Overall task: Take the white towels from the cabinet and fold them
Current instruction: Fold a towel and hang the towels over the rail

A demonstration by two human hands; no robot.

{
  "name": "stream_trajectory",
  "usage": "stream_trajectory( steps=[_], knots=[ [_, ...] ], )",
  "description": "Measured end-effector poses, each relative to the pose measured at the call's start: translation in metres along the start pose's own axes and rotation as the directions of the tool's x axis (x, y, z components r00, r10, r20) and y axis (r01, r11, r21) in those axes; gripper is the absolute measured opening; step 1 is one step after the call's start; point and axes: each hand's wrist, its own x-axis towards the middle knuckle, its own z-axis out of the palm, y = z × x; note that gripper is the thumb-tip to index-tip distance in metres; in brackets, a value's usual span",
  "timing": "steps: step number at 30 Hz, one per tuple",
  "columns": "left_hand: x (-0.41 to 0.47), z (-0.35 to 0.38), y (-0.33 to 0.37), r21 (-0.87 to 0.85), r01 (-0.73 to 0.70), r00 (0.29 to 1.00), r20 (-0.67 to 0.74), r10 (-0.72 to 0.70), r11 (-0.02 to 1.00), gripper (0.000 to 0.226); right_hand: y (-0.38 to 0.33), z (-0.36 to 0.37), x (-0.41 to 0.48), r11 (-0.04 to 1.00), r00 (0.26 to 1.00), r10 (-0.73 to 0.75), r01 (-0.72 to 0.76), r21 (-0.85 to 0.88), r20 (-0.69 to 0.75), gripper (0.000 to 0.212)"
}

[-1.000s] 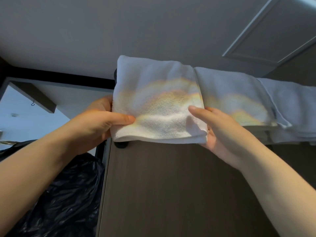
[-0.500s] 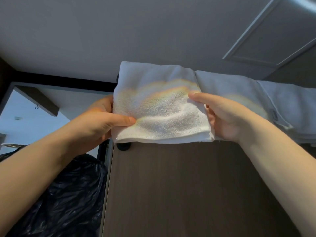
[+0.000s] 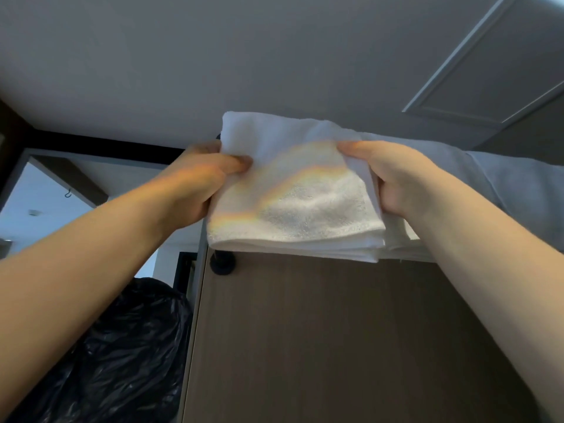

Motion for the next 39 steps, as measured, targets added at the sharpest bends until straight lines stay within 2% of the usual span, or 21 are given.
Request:
stream_trajectory(
  steps=[2,6,7,8,9,11,12,13,14,17,19,22,23,25,27,29,32,34,35,36,39],
  knots=[
    [0.014,0.0,0.002,-0.02,-0.029,0.999,-0.016,0.029,0.999,0.017,-0.007,0.006,0.01,0.993,0.99,-0.091,0.082,-0.084,-0.112,0.035],
    [0.035,0.0,0.007,-0.001,-0.074,0.996,-0.046,0.074,0.997,0.039,-0.012,0.01,0.033,0.972,0.982,-0.156,0.134,-0.195,-0.106,0.061],
    [0.037,0.001,0.006,0.0,-0.08,0.996,-0.046,0.08,0.997,0.04,-0.01,0.009,0.04,0.955,0.975,-0.19,0.158,-0.249,-0.111,0.055],
    [0.037,0.001,0.005,0.017,-0.092,0.995,-0.049,0.092,0.996,0.042,-0.009,0.008,0.043,0.918,0.962,-0.24,0.182,-0.353,-0.127,0.039],
    [0.038,0.001,0.001,0.05,-0.109,0.992,-0.06,0.112,0.993,0.044,-0.009,0.007,0.042,0.849,0.945,-0.298,0.198,-0.49,-0.134,0.028],
    [0.04,-0.001,-0.007,0.129,-0.134,0.983,-0.111,0.149,0.983,0.047,-0.006,0.005,0.044,0.615,0.875,-0.471,0.235,-0.753,-0.111,0.029],
    [0.041,-0.003,-0.012,0.164,-0.131,0.978,-0.142,0.155,0.978,0.046,-0.004,0.004,0.044,0.513,0.831,-0.549,0.251,-0.821,-0.09,0.037],
    [0.041,-0.003,-0.015,0.189,-0.121,0.975,-0.164,0.152,0.975,0.042,-0.003,0.004,0.044,0.46,0.801,-0.594,0.265,-0.847,-0.072,0.046],
    [0.04,-0.003,-0.019,0.198,-0.106,0.974,-0.178,0.142,0.975,0.036,-0.001,0.003,0.046,0.455,0.788,-0.612,0.283,-0.844,-0.066,0.049],
    [0.032,0.001,-0.029,0.18,-0.063,0.987,-0.137,0.089,0.982,0.025,0.004,-0.003,0.053,0.536,0.791,-0.606,0.33,-0.777,-0.082,0.049],
    [0.028,0.002,-0.036,0.095,-0.02,1.0,-0.008,0.021,0.995,0.026,0.005,-0.006,0.056,0.563,0.789,-0.608,0.354,-0.747,-0.084,0.049],
    [0.024,0.001,-0.041,-0.083,0.088,0.977,0.2,-0.07,0.993,0.043,0.008,-0.007,0.055,0.578,0.788,-0.61,0.372,-0.727,-0.081,0.047],
    [0.024,0.001,-0.043,-0.103,0.09,0.977,0.201,-0.068,0.991,0.045,0.009,-0.008,0.053,0.577,0.787,-0.612,0.377,-0.724,-0.078,0.047],
    [0.022,0.004,-0.046,-0.094,0.043,0.994,0.104,-0.033,0.995,0.038,0.011,-0.007,0.043,0.584,0.807,-0.587,0.372,-0.721,-0.059,0.052],
    [0.019,0.005,-0.046,-0.075,0.003,1.0,0.025,-0.001,0.997,0.03,0.013,-0.008,0.027,0.636,0.854,-0.519,0.365,-0.68,-0.027,0.063],
    [0.015,0.005,-0.045,-0.061,-0.022,1.0,0.012,0.022,0.998,0.027,0.019,-0.009,0.005,0.712,0.903,-0.429,0.333,-0.618,-0.009,0.068],
    [0.011,0.008,-0.043,-0.024,-0.062,0.998,-0.014,0.061,0.998,0.021,0.033,-0.021,-0.021,0.82,0.985,-0.172,0.157,-0.551,0.025,0.05],
    [0.009,0.009,-0.042,-0.004,-0.07,0.997,-0.021,0.07,0.998,0.019,0.041,-0.029,-0.032,0.89,0.99,0.027,0.039,-0.454,0.139,0.041],
    [0.007,0.01,-0.042,-0.009,-0.061,0.998,-0.017,0.061,0.998,0.019,0.044,-0.031,-0.033,0.908,0.985,0.045,0.03,-0.419,0.169,0.035],
    [0.006,0.009,-0.042,-0.022,-0.05,0.999,-0.004,0.05,0.999,0.021,0.045,-0.031,-0.033,0.917,0.986,0.009,0.058,-0.396,0.165,0.029],
    [0.0,0.006,-0.049,-0.046,-0.03,0.997,0.073,0.033,0.998,0.039,0.044,-0.023,-0.025,0.901,0.97,-0.241,0.228,-0.37,0.011,0.016]
  ],
)
